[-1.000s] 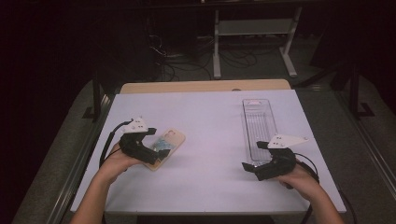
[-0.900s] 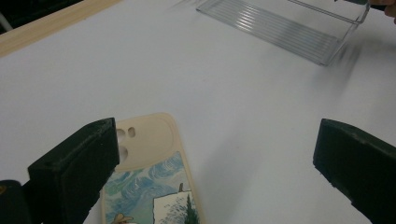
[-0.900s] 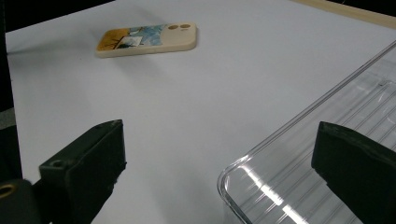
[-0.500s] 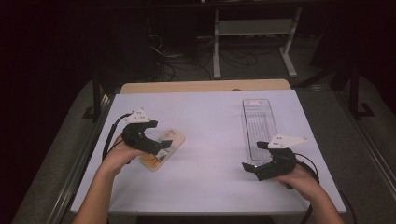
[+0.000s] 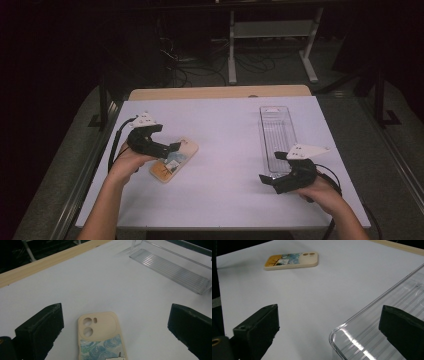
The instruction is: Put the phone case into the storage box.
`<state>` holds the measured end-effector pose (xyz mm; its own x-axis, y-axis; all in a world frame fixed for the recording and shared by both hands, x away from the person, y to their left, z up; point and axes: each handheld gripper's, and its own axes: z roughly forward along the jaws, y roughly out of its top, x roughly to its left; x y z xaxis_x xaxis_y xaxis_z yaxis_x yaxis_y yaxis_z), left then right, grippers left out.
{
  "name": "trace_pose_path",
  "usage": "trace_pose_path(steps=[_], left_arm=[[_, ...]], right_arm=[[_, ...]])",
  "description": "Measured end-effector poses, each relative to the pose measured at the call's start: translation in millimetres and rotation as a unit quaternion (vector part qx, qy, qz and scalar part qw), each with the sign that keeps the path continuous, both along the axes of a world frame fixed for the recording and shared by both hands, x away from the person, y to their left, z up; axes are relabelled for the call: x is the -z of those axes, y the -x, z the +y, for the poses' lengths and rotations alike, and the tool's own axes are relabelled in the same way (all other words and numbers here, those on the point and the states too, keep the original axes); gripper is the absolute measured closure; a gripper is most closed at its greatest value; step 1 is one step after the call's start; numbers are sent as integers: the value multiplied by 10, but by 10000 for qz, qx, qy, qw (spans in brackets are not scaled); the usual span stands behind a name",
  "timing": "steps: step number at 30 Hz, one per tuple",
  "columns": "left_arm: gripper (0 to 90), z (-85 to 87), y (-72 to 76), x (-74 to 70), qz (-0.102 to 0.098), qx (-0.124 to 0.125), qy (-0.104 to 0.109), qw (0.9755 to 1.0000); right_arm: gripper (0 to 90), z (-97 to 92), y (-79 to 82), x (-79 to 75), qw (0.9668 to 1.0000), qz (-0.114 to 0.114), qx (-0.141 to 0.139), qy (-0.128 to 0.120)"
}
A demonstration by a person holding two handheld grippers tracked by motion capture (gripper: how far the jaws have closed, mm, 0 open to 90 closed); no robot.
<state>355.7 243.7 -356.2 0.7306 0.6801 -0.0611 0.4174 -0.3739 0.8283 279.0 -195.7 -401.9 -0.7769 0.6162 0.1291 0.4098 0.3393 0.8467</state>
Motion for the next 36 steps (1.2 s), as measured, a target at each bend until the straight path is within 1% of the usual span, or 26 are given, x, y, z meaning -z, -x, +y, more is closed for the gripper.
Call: trace_pose_path(steps=[1,3,5,8,11,12,14,15,16,17,21,25,29,30,33,34,35,36], left_arm=[[0,4,0,1,-6,-55,35,10000],[0,27,-7,-5,-11,-181,15,9998],[0,36,-12,-5,-5,-201,16,9998],[0,68,-31,-5,-20,-289,-90,9995],[0,91,-37,-7,-45,-484,-182,9987],[0,95,-40,-8,-68,-523,-178,9985],[0,114,-41,-14,-47,-524,-184,9984],[0,115,-40,-14,-43,-548,-131,9984],[0,115,-40,-14,-43,-548,-131,9984],[0,125,-42,-13,-26,-593,-133,9981],[0,127,-43,-14,-21,-550,-157,9984],[0,127,-40,-17,14,-554,-120,9984],[0,125,-42,-6,45,-551,-149,9984],[0,135,-45,-9,49,-504,-223,9985],[0,127,-40,9,58,-500,-177,9986],[0,141,-37,17,111,-466,-262,9985],[0,129,-31,31,127,-507,-185,9985],[0,126,-29,37,145,-511,-176,9984]], right_arm=[[24,0,0,0,10000,0,0,0],[24,-1,0,0,10000,-1,2,-2],[24,-1,-1,1,10000,-5,4,-10],[24,-1,0,0,10000,-1,-2,-4],[24,-1,0,1,10000,-3,0,-5],[24,-1,1,1,10000,-2,4,-9],[24,-2,0,1,10000,-3,3,-10],[24,-2,0,1,10000,-2,4,-12],[24,-2,0,1,10000,-2,4,-12],[24,-2,0,1,10000,-1,2,-11],[24,-3,-1,0,10000,0,-2,-15],[24,-8,-10,-2,10000,4,-22,-45],[24,-9,-15,-6,10000,8,-27,-73],[24,-10,-19,-8,10000,20,-30,-93],[24,-9,-28,-11,9999,18,-29,-125],[24,-6,-31,-10,9999,30,-36,-118],[23,-2,-31,-11,9999,39,-26,-118],[23,0,-35,-10,9999,14,-42,-110]])
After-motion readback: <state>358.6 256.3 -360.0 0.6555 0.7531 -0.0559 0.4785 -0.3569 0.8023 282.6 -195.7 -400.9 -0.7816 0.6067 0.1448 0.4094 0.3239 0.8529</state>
